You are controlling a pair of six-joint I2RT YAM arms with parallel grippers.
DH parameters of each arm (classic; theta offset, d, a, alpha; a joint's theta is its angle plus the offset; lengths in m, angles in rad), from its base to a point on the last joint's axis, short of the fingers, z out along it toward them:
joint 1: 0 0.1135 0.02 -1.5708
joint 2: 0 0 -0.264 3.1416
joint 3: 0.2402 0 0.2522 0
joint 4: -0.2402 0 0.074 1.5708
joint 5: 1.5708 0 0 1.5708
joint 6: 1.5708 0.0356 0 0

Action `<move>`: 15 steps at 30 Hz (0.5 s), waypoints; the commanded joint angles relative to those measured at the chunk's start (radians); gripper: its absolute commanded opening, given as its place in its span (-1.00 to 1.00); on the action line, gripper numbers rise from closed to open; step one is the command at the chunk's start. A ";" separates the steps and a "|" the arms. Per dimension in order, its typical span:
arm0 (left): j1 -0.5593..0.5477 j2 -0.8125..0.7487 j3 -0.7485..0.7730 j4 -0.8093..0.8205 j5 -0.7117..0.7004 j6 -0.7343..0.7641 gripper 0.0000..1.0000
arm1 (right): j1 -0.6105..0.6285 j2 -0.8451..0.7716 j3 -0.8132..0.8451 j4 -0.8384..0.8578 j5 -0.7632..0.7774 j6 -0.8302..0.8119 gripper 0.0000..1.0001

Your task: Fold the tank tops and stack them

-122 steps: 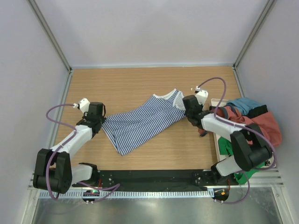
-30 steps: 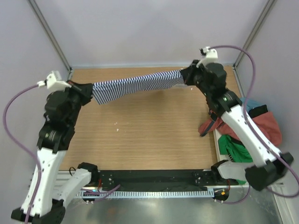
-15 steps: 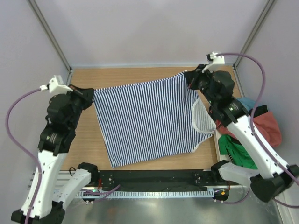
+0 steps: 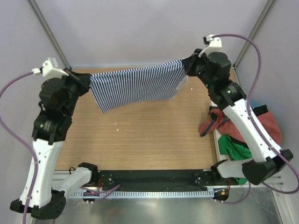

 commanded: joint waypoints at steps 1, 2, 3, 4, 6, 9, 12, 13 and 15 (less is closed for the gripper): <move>0.008 -0.117 0.054 -0.030 0.067 0.035 -1.00 | -0.003 -0.123 -0.008 0.062 -0.106 0.016 -0.98; 0.007 -0.142 0.043 -0.031 0.081 0.029 -1.00 | -0.003 -0.166 -0.053 0.062 -0.124 0.022 -0.97; 0.007 -0.168 0.028 -0.036 0.107 0.025 -1.00 | -0.003 -0.192 -0.074 0.063 -0.137 0.028 -0.97; 0.007 -0.228 0.000 -0.042 0.113 0.021 -1.00 | -0.001 -0.217 -0.097 0.063 -0.172 0.035 -0.98; 0.008 -0.283 -0.026 -0.057 0.131 0.008 -1.00 | 0.003 -0.301 -0.168 0.071 -0.193 0.049 -0.98; 0.008 -0.360 -0.055 -0.076 0.133 -0.003 -1.00 | 0.009 -0.402 -0.229 0.075 -0.245 0.054 -0.97; 0.008 -0.362 -0.032 -0.088 0.129 -0.002 -1.00 | 0.011 -0.456 -0.233 0.068 -0.249 0.051 -0.97; 0.007 -0.350 -0.025 -0.089 0.128 -0.006 -1.00 | 0.011 -0.455 -0.219 0.054 -0.232 0.051 -0.97; 0.008 -0.302 -0.031 -0.091 0.113 -0.031 -1.00 | 0.011 -0.400 -0.167 0.005 -0.191 0.040 -0.98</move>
